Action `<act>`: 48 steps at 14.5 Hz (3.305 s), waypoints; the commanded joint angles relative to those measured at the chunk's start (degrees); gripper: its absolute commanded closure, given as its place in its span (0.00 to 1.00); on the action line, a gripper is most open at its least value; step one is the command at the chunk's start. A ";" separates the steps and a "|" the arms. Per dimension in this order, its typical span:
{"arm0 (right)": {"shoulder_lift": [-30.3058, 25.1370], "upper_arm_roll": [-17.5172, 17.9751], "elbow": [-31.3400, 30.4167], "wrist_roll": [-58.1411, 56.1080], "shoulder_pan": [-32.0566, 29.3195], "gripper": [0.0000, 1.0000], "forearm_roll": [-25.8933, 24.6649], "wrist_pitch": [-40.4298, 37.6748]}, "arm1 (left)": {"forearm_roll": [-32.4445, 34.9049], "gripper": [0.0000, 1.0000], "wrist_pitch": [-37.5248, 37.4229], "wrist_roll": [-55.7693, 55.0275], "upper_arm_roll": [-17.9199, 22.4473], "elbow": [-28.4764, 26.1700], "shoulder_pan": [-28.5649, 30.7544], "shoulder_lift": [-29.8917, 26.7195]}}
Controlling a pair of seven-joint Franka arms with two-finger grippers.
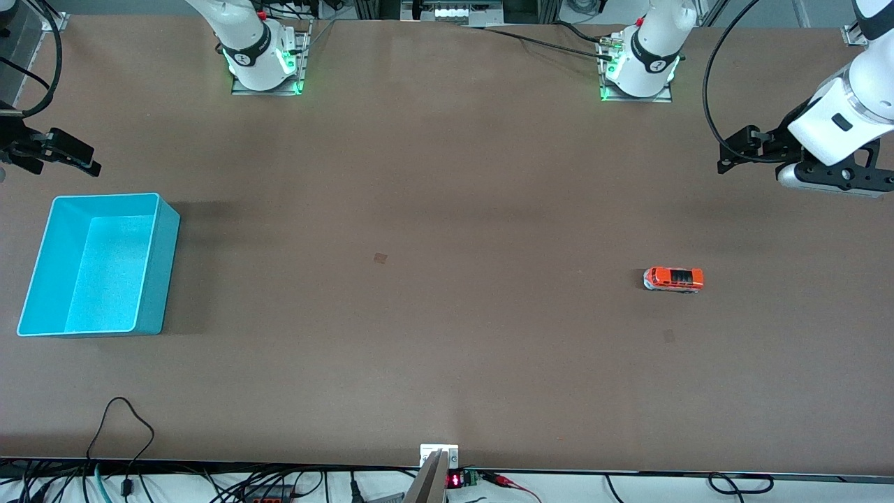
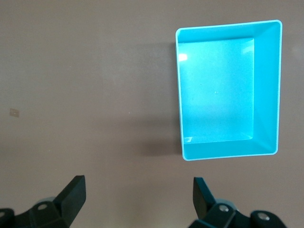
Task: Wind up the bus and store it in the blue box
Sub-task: 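Move the left gripper over the orange toy bus, then lower the left gripper and close it on the orange bus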
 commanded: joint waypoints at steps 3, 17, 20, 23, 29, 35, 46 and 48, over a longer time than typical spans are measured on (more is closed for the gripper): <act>-0.82 0.06 0.31 -0.38 0.04 0.00 -0.38 -2.17 | 0.73 0.00 -1.73 0.53 0.20 2.52 -0.19 1.11; -0.20 0.23 -0.56 0.41 0.75 0.00 -0.21 -1.64 | 0.73 0.00 -11.56 0.62 0.12 2.52 -0.28 1.46; -0.20 0.23 -1.53 0.50 1.18 0.00 -0.21 0.28 | 0.73 0.00 -16.66 0.62 0.03 2.52 -0.46 1.46; -0.20 0.23 -2.32 0.50 1.36 0.00 -0.29 1.34 | 0.29 0.00 -20.09 0.35 -0.06 2.60 -0.98 1.55; -0.73 0.23 -3.82 0.50 1.71 0.00 -0.47 2.49 | 0.82 0.00 -19.60 21.75 -0.06 2.08 -0.28 3.65; -2.22 0.23 -5.48 0.93 1.63 0.00 -0.47 3.10 | 6.35 0.00 1.04 50.59 -0.06 -2.40 0.95 10.06; -4.68 0.23 -5.93 1.99 1.63 0.00 -0.47 0.91 | 13.57 0.00 37.60 81.64 -0.06 -12.22 2.09 25.45; -4.68 0.15 -5.84 1.90 1.63 0.00 -0.30 0.82 | 13.57 0.00 46.30 81.83 -0.06 -17.85 3.23 25.45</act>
